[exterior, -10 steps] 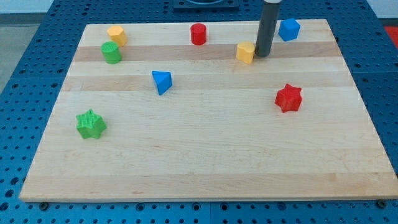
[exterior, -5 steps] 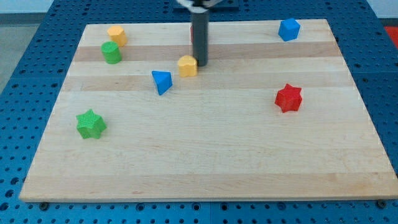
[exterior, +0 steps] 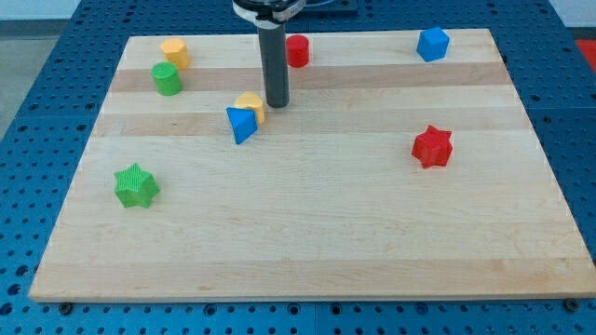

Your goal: Slide the blue cube a bit down

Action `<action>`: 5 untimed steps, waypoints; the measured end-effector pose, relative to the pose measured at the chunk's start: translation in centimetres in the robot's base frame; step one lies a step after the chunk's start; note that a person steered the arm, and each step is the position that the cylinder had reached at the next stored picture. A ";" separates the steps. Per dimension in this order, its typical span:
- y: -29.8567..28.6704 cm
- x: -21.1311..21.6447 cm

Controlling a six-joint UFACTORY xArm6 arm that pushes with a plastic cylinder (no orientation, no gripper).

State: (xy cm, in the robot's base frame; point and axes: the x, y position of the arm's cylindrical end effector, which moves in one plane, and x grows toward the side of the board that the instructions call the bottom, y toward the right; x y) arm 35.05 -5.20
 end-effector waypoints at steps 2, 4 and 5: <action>-0.7 0.3; -0.7 1.3; -0.7 3.4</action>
